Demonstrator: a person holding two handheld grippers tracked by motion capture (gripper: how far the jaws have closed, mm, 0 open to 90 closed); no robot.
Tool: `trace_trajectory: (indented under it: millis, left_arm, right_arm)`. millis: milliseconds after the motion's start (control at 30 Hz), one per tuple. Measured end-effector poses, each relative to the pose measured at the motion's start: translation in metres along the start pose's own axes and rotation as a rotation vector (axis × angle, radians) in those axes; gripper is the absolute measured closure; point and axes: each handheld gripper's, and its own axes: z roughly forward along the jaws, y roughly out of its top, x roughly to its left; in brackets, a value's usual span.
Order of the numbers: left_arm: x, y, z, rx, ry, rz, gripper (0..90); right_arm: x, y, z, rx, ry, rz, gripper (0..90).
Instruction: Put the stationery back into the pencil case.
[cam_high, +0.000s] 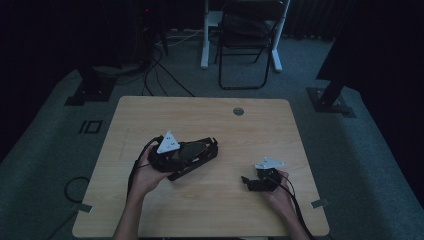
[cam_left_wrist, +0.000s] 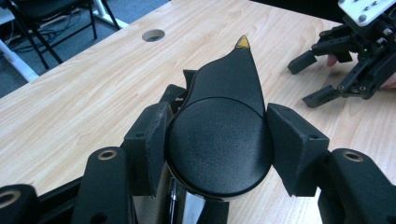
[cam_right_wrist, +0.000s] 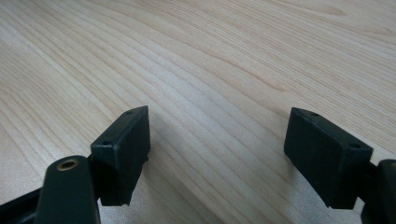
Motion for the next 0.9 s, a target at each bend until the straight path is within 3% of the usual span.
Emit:
trace_trajectory:
  millis: [900]
  left_arm:
    - [0.011,-0.004,0.013,0.002,0.057,-0.025,41.8]
  right_arm:
    - [-0.001,0.000,0.000,0.000,0.004,-0.006,22.7]
